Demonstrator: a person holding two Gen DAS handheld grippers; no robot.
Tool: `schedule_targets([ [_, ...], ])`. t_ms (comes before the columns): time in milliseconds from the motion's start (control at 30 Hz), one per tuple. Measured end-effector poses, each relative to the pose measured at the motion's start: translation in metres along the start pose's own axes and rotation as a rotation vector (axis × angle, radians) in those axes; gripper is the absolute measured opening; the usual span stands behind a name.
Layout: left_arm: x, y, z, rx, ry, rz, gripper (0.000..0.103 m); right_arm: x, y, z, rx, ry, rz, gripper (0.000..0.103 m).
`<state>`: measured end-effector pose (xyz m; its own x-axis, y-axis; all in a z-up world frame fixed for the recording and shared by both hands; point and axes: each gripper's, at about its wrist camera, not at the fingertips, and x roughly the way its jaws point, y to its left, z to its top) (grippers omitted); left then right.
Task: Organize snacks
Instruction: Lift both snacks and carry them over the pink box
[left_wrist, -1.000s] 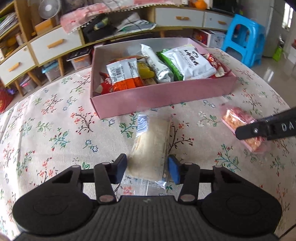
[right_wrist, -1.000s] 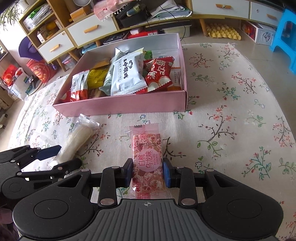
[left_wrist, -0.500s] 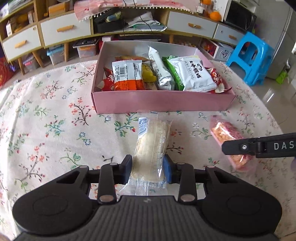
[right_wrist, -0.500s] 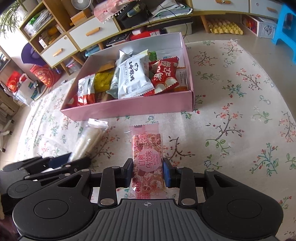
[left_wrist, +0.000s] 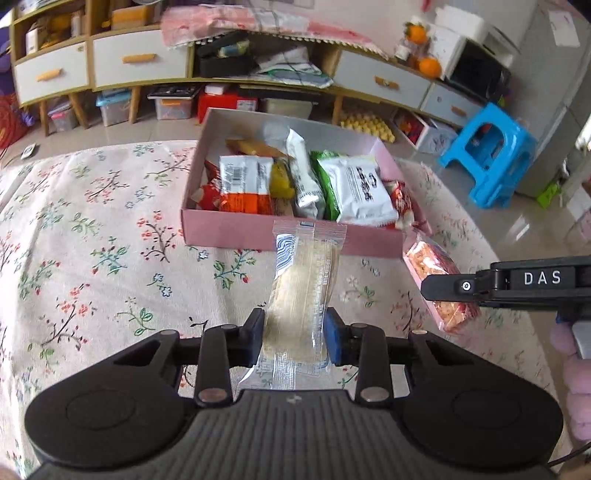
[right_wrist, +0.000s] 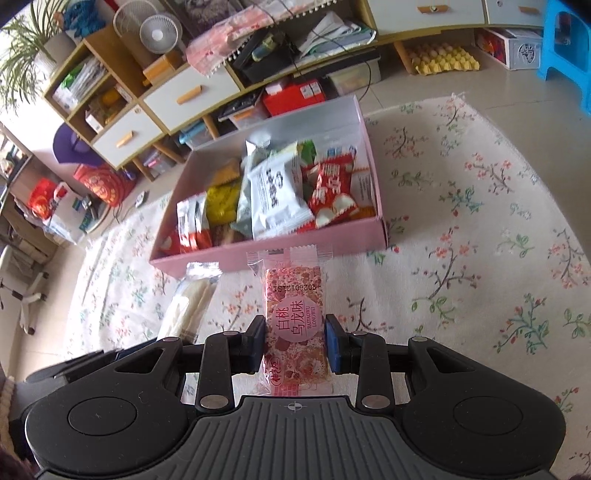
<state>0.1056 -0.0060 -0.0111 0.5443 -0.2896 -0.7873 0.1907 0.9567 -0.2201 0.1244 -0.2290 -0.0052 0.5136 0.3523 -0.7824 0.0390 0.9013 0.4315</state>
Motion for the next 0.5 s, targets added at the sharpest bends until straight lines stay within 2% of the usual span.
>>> schedule_targets([
  [333, 0.011, 0.007, 0.048, -0.069, -0.054, 0.001, 0.031, -0.004, -0.004, 0.049, 0.006, -0.079, 0.006, 0.031],
  [500, 0.030, 0.013, 0.073, -0.097, -0.068, 0.024, 0.031, 0.013, -0.008, 0.082, -0.003, -0.111, 0.013, 0.031],
])
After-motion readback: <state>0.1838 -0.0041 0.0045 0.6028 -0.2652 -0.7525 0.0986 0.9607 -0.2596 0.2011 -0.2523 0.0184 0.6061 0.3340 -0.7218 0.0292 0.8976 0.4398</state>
